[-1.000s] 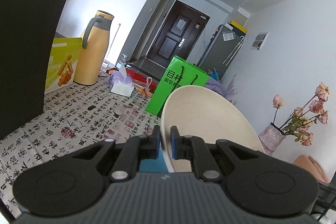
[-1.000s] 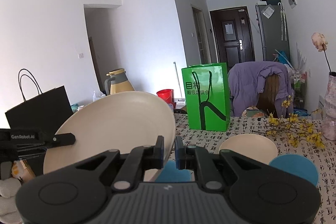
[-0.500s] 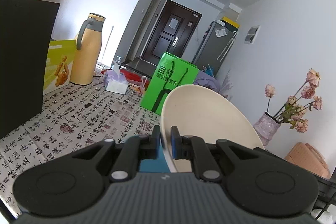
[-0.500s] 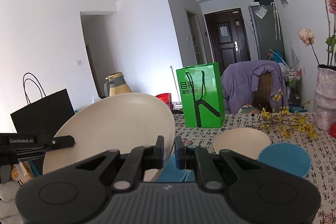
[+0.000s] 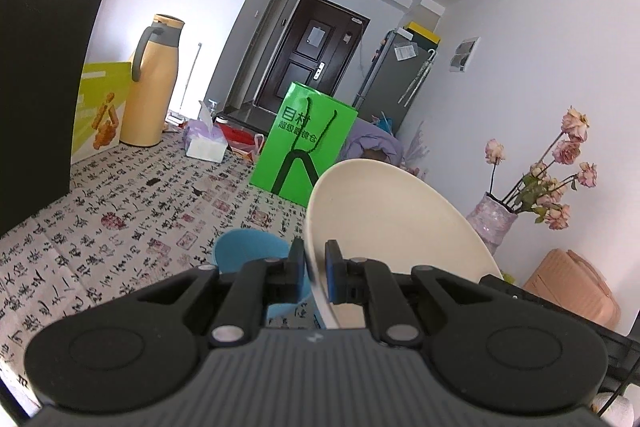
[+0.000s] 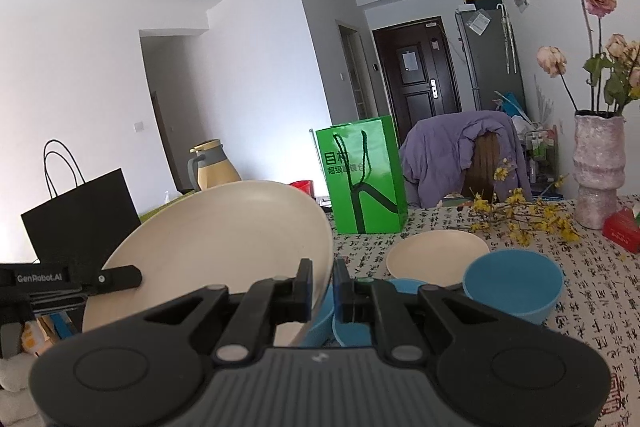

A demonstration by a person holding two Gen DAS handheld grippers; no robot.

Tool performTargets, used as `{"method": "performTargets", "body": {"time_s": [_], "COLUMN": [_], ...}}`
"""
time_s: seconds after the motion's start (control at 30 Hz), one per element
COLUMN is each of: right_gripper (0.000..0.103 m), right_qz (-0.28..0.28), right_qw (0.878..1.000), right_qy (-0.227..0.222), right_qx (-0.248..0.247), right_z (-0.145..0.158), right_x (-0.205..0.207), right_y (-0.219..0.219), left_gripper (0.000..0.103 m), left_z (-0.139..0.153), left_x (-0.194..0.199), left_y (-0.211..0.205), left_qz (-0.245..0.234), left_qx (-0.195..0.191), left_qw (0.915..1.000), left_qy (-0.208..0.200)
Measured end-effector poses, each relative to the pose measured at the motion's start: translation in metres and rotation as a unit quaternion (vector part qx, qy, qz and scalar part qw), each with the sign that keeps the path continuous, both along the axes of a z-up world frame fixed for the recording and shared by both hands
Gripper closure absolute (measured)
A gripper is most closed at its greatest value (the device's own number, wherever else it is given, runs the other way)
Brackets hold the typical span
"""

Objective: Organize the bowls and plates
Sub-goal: 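Bring both held cream plates over the plate stack beside the blue bowls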

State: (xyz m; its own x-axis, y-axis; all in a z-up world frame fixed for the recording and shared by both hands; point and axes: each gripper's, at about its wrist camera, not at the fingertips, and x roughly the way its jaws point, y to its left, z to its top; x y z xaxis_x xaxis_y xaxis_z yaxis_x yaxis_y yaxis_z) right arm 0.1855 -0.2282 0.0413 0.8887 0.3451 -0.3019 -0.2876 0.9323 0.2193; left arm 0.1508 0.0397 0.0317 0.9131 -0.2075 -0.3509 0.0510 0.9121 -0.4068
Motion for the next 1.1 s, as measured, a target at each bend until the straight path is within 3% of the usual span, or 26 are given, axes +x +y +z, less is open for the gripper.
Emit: {"method": "performTargets", "body": {"time_s": [1.1], "right_gripper": [0.093], "right_qz": [-0.023], "right_qw": [0.999], "right_qy": [0.043], "right_qx": [0.000], "right_z": [-0.051], "right_x": [-0.017], "right_y": [-0.024], "left_gripper": [0.092], "left_z": [-0.053], "left_x": [-0.005], "left_y": [-0.024], "left_qz": [-0.025], "left_qx": [0.013], "left_qw": [0.9987], "left_qy": [0.043]}}
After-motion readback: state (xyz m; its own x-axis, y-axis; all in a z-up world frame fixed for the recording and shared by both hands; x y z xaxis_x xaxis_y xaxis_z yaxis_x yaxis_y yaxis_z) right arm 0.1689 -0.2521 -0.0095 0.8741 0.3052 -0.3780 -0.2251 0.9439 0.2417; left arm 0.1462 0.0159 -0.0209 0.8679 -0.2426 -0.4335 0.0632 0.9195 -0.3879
